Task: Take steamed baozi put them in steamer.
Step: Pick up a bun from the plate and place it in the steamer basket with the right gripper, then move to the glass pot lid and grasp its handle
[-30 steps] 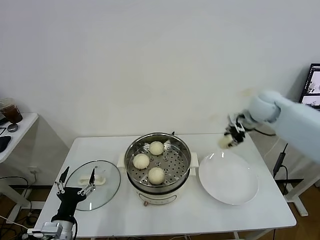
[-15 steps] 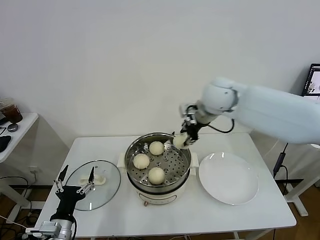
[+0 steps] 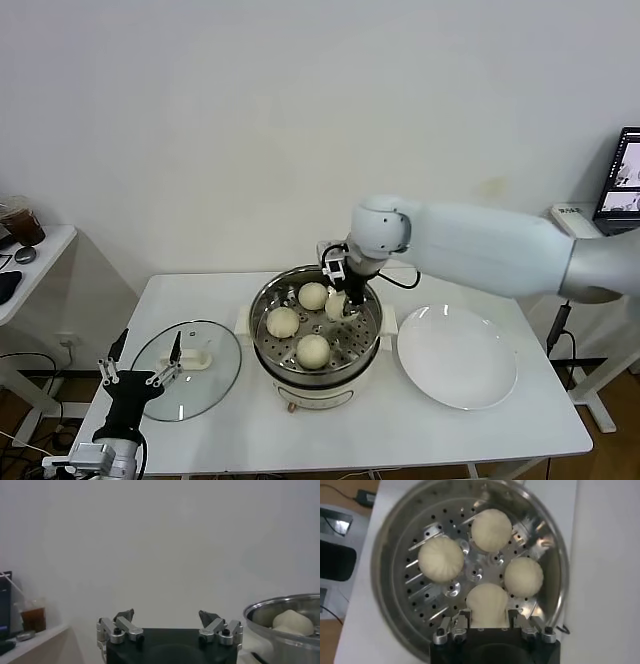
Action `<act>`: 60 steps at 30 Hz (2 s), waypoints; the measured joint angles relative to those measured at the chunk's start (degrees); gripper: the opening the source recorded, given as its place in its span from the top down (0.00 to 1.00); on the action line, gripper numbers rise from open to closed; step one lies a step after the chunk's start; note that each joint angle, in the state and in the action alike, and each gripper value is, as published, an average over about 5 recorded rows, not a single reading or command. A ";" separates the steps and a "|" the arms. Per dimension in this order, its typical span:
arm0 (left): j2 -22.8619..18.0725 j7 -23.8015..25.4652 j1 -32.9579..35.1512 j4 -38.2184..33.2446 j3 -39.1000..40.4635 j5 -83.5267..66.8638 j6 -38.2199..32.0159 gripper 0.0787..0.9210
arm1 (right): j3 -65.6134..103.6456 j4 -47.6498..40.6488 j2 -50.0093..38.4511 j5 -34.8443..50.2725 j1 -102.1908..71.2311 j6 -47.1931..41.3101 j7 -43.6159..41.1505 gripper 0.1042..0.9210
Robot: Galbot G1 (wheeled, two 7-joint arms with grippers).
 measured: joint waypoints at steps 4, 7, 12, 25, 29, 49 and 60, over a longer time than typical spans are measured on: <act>0.04 0.00 -0.02 0.05 -0.11 -0.07 0.00 0.12 | 0.15 -1.68 1.12 -1.79 -1.84 -0.03 -0.01 0.56; 0.08 0.01 -0.05 0.10 -0.16 -0.11 -0.01 0.12 | 0.29 -2.64 1.65 -2.87 -2.99 0.01 -0.02 0.56; 0.07 0.01 -0.05 0.10 -0.26 -0.15 -0.01 0.12 | 0.73 -3.62 2.01 -3.97 -4.42 0.07 0.13 0.53; -0.09 0.03 -0.39 0.20 -0.06 -0.16 0.04 0.12 | 3.20 -0.38 -0.76 -1.92 -3.51 -0.80 0.98 0.14; -0.03 0.08 -0.37 0.20 -0.09 -0.32 0.03 0.12 | 5.21 2.79 -3.58 -0.62 -3.51 -0.89 2.58 0.12; -1.34 0.17 0.29 0.31 -0.45 0.12 -2.39 0.12 | 51.90 22.57 -21.49 -0.07 -49.87 18.21 36.69 0.12; -2.37 -1.16 0.40 0.60 0.96 4.85 -3.19 0.12 | 88.34 23.74 -6.06 -14.98 -89.02 44.50 40.35 0.12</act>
